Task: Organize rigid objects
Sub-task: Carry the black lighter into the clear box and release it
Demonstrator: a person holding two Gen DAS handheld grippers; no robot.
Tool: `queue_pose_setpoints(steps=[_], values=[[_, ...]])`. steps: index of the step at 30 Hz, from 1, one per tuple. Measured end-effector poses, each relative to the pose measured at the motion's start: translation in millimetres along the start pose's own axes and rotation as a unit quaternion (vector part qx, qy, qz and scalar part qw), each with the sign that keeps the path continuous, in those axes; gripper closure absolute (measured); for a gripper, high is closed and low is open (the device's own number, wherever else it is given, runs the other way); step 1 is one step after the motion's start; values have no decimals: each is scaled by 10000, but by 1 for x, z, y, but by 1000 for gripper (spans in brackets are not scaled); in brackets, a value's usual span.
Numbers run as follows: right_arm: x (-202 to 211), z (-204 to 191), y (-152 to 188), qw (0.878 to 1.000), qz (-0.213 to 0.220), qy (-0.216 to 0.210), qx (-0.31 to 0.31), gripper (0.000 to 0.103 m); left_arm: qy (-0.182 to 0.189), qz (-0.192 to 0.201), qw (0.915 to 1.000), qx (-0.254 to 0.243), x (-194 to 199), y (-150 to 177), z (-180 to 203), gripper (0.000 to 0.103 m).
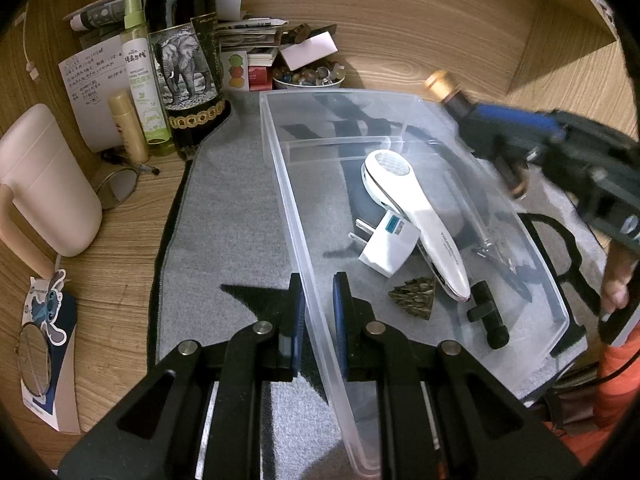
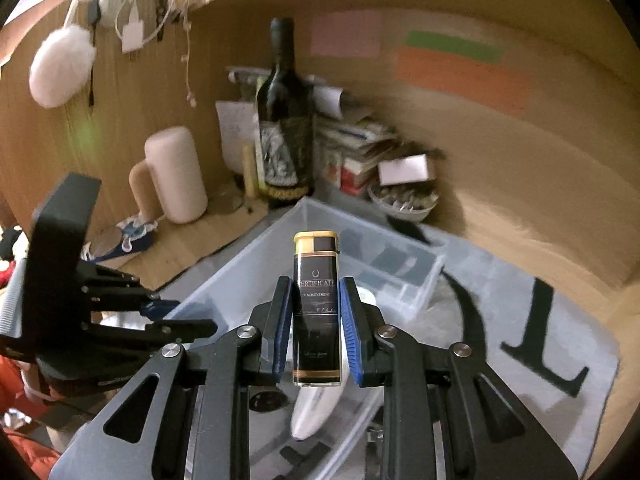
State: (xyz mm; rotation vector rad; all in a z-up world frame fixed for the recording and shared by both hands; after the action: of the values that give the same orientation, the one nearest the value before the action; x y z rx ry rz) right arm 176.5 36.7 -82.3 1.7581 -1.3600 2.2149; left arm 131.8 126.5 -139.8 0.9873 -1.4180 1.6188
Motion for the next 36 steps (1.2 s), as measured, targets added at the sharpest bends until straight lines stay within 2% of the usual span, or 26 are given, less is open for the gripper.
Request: queue_pose_setpoints(steps=[11, 22, 24, 29, 32, 36], values=[[-49, 4, 9, 9967, -813, -11, 2, 81, 6, 3, 10000, -4, 0, 0, 1, 90], [-47, 6, 6, 9968, -802, -9, -22, 81, 4, 1, 10000, -4, 0, 0, 1, 90], [-43, 7, 5, 9972, -742, -23, -54, 78, 3, 2, 10000, -5, 0, 0, 1, 90], [-23, 11, 3, 9991, -406, 47, -129, 55, 4, 0, 10000, -6, 0, 0, 0, 90], [-7, 15, 2, 9995, -186, 127, -199, 45, -5, 1, 10000, -10, 0, 1, 1, 90], [15, 26, 2, 9990, 98, 269, -339, 41, -11, 0, 10000, -13, 0, 1, 1, 90]])
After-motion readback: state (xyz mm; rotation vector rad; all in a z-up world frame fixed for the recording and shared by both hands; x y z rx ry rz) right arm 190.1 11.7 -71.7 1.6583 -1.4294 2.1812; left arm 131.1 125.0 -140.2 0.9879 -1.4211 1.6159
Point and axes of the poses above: each gripper's, at about its wrist camera, not at the fingertips, and x roughly against the way its jaws point, z to its right, y to its underside, the point moved 4 cm from there along -x, roughly the way its jaws point, and after that the axes turned 13 degrees about -z, right-handed, at the moved point
